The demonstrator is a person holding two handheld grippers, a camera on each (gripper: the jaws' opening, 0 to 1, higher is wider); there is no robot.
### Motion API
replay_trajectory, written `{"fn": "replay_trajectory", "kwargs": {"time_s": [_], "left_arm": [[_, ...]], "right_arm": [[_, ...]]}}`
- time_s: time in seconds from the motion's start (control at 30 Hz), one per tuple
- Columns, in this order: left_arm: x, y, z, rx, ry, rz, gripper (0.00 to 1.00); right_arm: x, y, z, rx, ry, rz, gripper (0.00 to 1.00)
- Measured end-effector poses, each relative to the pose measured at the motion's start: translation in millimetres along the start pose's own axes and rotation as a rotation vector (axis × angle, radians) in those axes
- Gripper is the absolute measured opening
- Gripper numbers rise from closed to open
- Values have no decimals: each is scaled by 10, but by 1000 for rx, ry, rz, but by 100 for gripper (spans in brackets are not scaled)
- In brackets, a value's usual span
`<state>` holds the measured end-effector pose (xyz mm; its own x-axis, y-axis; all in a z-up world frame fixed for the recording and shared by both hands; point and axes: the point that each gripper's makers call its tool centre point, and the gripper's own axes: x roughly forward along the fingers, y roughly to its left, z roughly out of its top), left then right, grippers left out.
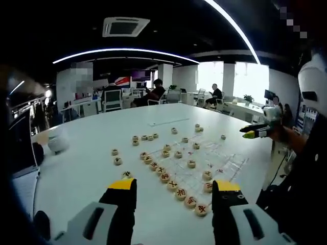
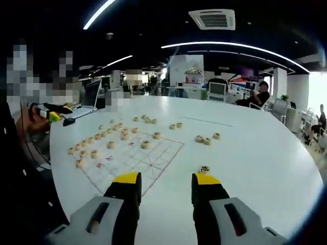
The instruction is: Pick up the chess pieces one by one and place each piece onto its starting position on the chessboard, setting the pieces on their correct points until all the chess pieces are arranged in the starting layout
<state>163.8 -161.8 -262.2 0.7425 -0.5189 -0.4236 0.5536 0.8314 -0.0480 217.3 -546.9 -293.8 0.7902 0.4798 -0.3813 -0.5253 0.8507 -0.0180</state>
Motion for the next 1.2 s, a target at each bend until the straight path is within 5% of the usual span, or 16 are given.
{"fn": "replay_trajectory", "kwargs": {"time_s": [0.27, 0.6, 0.97, 1.2], "left_arm": [[-110, 73, -66, -16, -2, 29, 60], [-169, 155, -129, -35, -7, 46, 60], [-230, 189, -220, -45, 5, 55, 60], [-236, 201, -300, -59, 13, 53, 60]], "right_arm": [[319, 22, 393, -132, 28, 87, 39], [1067, 40, 711, -238, 137, 211, 37], [1996, 45, 729, -212, 310, 257, 34], [2471, 56, 552, -242, 438, 236, 33]]}}
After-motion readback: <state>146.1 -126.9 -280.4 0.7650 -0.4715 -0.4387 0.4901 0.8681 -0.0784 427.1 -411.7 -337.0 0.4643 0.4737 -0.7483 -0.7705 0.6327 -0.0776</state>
